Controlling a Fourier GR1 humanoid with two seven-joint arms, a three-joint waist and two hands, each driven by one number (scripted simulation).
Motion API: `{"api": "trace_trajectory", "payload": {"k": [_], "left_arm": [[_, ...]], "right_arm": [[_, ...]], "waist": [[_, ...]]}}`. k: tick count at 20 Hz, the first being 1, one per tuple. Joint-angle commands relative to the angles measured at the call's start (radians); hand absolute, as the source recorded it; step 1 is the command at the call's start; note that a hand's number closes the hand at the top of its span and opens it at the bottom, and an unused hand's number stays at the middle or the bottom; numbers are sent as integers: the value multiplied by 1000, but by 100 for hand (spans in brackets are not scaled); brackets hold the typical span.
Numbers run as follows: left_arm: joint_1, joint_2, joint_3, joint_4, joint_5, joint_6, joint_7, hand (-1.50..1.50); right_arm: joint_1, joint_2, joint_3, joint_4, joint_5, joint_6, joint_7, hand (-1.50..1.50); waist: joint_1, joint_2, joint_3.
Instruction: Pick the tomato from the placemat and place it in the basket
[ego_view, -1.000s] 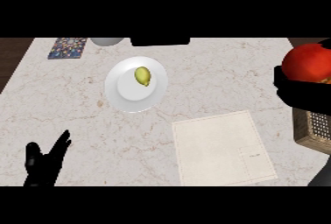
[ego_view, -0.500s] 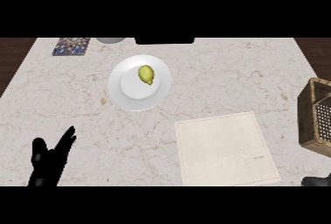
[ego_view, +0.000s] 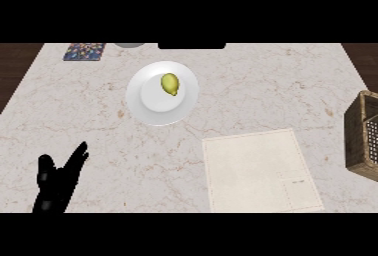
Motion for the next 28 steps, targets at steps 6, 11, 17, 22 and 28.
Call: {"api": "trace_trajectory", "payload": {"k": [6,11,17,22,28], "left_arm": [[-37,26,33,5,27,-45,67,0],[19,-25,-8,-37,-4,-11,55,0],[10,-54,-17,10,-47,4,18,0],[38,-19,14,-3,-27,-25,8,0],[33,-33,5,-21,-28,-38,39,0]], "right_arm": [[140,13,-107,98,-61,-148,-70,150],[204,-22,-272,209,-194,-214,-202,150],[295,-12,-223,241,-231,-297,-262,150],[413,-89,-151,264,-54,-271,-264,150],[485,-189,-195,270,-164,-202,-367,-150]], "waist": [[7,7,-5],[8,7,-4],[7,6,-5],[10,7,-6],[4,5,-6]]}}
